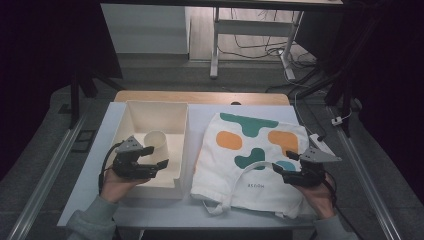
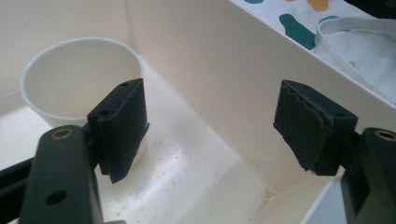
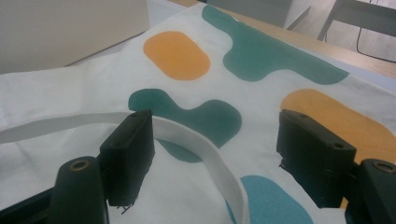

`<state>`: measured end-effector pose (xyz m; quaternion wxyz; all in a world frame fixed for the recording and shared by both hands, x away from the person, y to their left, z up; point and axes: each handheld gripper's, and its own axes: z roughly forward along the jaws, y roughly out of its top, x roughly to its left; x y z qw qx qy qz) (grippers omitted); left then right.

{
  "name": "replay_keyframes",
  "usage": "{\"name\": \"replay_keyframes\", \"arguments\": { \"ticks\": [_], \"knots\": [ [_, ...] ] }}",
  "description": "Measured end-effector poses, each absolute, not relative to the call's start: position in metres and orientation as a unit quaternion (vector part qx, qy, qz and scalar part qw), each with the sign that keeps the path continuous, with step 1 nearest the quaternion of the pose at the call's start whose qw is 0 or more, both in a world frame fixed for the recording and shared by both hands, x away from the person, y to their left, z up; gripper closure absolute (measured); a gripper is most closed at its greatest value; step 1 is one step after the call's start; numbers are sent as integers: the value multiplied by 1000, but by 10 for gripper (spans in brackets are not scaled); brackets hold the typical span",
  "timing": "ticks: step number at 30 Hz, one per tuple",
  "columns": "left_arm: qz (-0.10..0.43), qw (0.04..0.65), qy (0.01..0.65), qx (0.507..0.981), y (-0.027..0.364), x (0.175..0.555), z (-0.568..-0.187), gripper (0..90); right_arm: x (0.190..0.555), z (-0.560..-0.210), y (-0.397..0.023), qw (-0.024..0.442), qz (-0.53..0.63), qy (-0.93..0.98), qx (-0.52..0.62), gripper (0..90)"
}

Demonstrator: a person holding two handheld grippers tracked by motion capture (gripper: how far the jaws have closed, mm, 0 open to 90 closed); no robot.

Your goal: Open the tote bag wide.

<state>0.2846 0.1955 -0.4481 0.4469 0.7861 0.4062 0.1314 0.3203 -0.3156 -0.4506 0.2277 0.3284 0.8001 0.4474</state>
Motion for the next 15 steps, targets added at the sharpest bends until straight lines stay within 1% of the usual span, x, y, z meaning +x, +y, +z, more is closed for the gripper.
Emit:
{"name": "replay_keyframes", "arguments": {
  "ticks": [15],
  "knots": [
    [133,450,400,787,196,278,-449,253,316,-451,-311,238,442,803,320,280]
  ]
}}
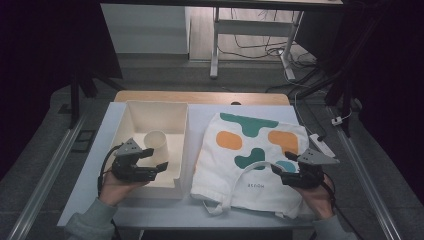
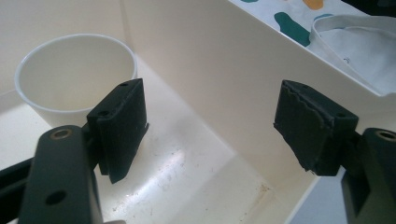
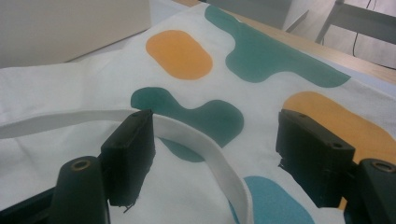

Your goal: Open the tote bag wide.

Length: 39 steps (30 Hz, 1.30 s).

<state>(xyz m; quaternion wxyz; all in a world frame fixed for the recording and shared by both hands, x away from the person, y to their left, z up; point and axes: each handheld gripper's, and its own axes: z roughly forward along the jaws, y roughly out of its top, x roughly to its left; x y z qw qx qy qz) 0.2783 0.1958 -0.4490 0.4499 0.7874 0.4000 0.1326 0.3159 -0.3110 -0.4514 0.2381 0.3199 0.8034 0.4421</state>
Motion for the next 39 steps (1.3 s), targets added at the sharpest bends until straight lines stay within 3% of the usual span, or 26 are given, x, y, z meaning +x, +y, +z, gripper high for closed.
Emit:
{"name": "replay_keyframes", "arguments": {
  "ticks": [16,24,39],
  "knots": [
    [135,457,395,786,195,275,-444,253,315,-451,-309,235,440,807,316,281],
    [141,486,376,776,194,265,-422,252,315,-451,-308,231,441,808,315,281],
    [112,506,318,794,155,251,-397,254,311,-449,-294,213,435,824,293,281]
  ]
}}
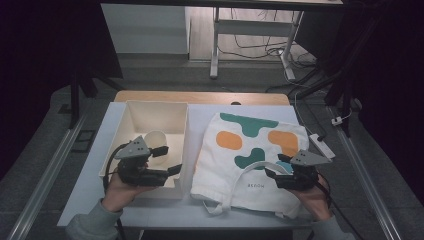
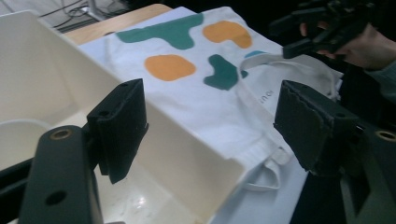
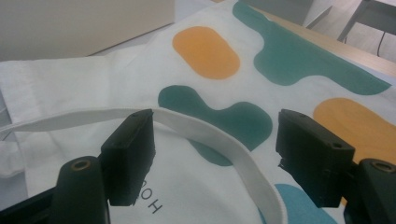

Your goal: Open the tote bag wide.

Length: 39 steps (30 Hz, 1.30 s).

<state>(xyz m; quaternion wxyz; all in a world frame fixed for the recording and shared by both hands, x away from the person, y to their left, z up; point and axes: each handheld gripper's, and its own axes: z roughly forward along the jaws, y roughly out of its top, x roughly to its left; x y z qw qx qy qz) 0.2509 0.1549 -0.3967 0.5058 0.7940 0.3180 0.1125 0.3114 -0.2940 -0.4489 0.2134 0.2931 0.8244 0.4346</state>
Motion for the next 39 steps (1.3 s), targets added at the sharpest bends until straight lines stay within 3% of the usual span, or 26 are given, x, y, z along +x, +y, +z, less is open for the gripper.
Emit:
{"name": "replay_keyframes", "arguments": {
  "ticks": [15,23,39],
  "knots": [
    [77,479,244,840,99,233,-402,274,308,-453,-283,194,427,839,275,281],
    [45,439,203,874,52,226,-425,281,309,-453,-285,195,428,837,279,281],
    [30,367,219,904,1,247,-484,296,309,-455,-288,195,425,838,281,282]
  ]
}}
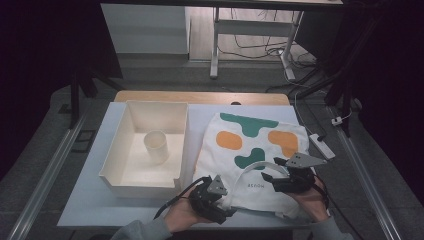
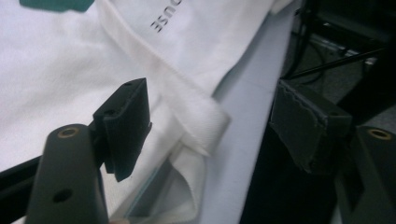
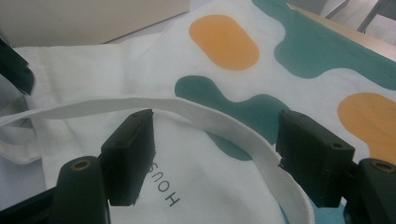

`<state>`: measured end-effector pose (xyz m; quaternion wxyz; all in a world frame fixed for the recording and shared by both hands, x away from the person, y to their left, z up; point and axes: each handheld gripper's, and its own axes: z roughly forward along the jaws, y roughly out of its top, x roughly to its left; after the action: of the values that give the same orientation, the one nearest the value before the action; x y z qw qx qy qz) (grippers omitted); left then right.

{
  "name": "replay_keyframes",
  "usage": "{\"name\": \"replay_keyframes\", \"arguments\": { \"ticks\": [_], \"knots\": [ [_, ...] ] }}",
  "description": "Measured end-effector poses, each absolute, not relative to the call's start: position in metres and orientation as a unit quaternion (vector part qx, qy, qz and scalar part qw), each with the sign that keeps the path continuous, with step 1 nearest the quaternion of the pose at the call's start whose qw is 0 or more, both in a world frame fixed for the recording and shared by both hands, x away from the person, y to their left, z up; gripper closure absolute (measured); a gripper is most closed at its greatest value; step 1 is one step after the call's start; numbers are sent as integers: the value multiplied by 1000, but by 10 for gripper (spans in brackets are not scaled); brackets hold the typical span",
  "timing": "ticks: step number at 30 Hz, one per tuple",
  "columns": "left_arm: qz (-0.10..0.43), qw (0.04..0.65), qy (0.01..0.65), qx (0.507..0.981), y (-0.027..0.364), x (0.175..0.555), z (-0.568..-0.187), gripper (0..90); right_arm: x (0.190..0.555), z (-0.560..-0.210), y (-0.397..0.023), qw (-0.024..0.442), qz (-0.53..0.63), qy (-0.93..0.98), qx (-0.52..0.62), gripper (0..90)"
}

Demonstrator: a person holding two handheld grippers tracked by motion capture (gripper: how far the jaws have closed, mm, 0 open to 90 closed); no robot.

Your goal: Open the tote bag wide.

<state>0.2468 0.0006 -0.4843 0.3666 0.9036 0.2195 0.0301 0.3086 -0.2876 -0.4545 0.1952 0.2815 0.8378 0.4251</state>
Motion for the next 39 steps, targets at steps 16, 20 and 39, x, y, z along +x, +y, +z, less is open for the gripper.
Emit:
{"name": "replay_keyframes", "arguments": {
  "ticks": [16,20,39],
  "knots": [
    [12,377,221,900,6,257,-487,819,305,-454,-285,196,420,842,276,284],
    [22,398,221,890,11,258,-472,827,305,-453,-285,197,418,842,278,288],
    [72,454,224,859,33,280,-402,827,282,-418,-266,179,461,838,230,312]
  ]
}}
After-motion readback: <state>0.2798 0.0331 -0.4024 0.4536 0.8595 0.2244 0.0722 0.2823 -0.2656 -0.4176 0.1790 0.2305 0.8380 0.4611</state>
